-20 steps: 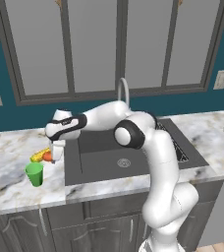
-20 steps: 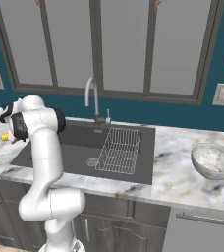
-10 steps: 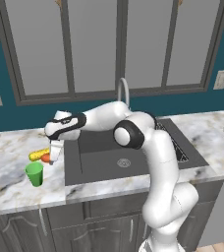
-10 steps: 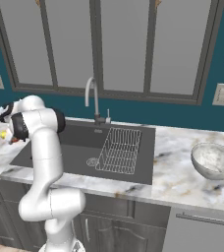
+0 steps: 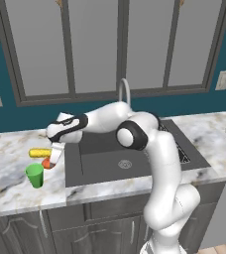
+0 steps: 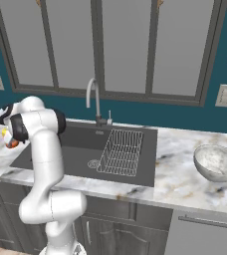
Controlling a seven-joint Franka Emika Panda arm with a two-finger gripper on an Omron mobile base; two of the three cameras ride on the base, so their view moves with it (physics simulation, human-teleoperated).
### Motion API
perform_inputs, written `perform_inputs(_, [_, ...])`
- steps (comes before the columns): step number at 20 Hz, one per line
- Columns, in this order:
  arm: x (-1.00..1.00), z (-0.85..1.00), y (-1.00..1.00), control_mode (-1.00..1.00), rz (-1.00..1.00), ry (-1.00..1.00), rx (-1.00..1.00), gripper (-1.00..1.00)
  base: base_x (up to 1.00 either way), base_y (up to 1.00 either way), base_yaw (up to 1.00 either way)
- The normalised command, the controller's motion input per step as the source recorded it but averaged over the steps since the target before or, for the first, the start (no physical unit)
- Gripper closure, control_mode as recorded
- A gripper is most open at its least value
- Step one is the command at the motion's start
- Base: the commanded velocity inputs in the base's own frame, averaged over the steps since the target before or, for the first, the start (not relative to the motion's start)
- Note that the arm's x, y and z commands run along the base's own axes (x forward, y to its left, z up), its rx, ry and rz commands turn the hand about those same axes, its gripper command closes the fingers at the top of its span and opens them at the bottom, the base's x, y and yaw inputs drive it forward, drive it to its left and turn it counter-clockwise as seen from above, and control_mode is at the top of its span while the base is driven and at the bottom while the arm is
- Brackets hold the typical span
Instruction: Remove the squash and corn from the sink. Then move the bowl and cup from the counter to the sink for washing.
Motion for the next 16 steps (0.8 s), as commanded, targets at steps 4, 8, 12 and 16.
perform_inputs(4, [-0.12,-0.02,0.00,-1.00,-0.17,0.02,0.00,-1.00,0.00,0.00,0.00])
perform_inputs(8, [-0.09,0.05,0.01,-1.00,-0.17,0.00,0.00,-1.00,0.00,0.00,0.00])
perform_inputs(12, [-0.10,0.18,0.08,-1.00,-0.14,0.00,0.00,-1.00,0.00,0.00,0.00])
perform_inputs(16, [-0.11,0.28,0.15,-1.00,-0.13,0.00,0.00,-1.00,0.00,0.00,0.00])
